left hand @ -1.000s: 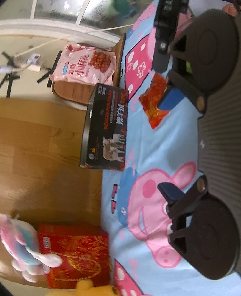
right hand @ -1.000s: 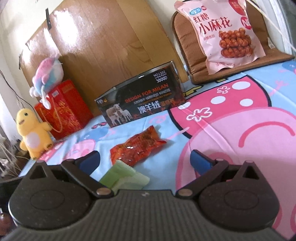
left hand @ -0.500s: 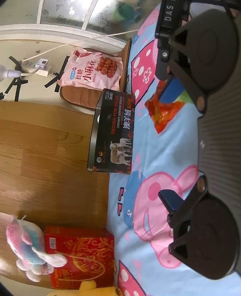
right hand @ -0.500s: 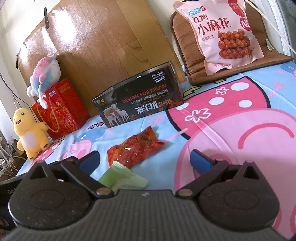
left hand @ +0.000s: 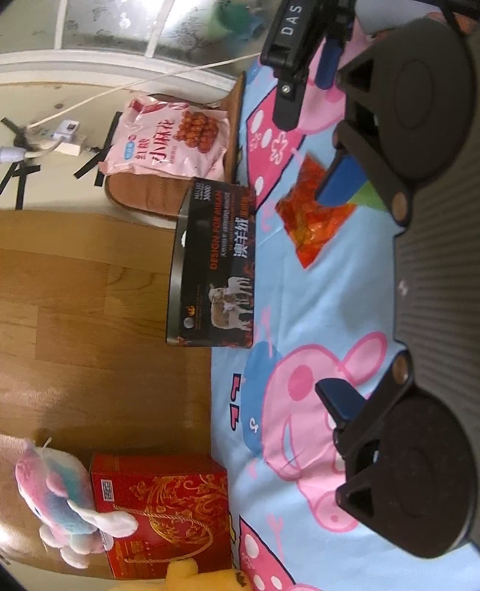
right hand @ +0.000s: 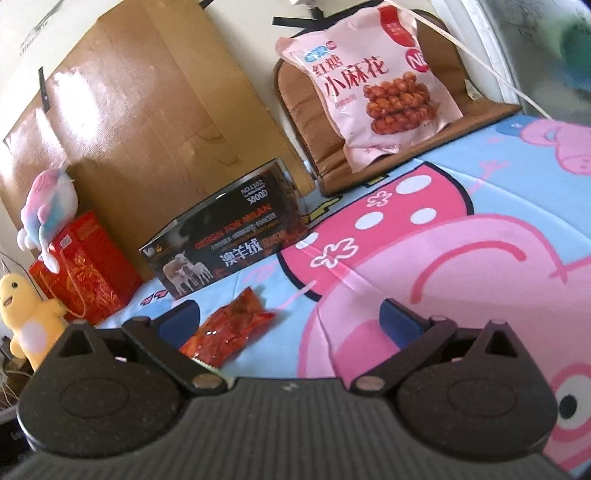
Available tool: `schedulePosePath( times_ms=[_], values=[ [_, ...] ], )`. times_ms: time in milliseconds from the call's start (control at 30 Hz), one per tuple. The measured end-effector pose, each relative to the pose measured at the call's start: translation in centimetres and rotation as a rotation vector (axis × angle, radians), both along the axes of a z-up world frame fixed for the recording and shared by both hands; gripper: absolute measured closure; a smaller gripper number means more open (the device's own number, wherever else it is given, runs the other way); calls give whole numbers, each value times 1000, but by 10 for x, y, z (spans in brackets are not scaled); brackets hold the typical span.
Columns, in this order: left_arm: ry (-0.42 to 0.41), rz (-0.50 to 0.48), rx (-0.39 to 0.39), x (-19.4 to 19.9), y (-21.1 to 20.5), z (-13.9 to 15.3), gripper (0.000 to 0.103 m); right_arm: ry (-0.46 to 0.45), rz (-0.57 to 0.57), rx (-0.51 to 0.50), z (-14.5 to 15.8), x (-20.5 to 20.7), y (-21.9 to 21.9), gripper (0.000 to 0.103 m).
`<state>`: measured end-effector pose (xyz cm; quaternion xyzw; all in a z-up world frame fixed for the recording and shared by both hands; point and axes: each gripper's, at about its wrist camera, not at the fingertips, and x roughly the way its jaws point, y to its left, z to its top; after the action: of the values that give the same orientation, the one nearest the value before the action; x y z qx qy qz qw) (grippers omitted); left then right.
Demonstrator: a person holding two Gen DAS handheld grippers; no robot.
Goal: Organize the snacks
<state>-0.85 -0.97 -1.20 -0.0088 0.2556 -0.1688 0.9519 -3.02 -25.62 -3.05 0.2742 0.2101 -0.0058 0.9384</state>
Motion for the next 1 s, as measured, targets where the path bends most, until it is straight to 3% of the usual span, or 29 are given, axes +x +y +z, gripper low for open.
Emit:
schedulePosePath(
  times_ms=[167, 667, 1000],
  values=[
    [-14, -29, 44, -3, -5, 0, 0, 9, 14, -12, -1, 3, 1, 0],
    [-26, -48, 73, -3, -8, 1, 0, 16, 24, -20, 0, 6, 2, 0],
    [-83, -10, 94, -7, -8, 2, 0, 17, 22, -22, 0, 5, 2, 0]
  ],
)
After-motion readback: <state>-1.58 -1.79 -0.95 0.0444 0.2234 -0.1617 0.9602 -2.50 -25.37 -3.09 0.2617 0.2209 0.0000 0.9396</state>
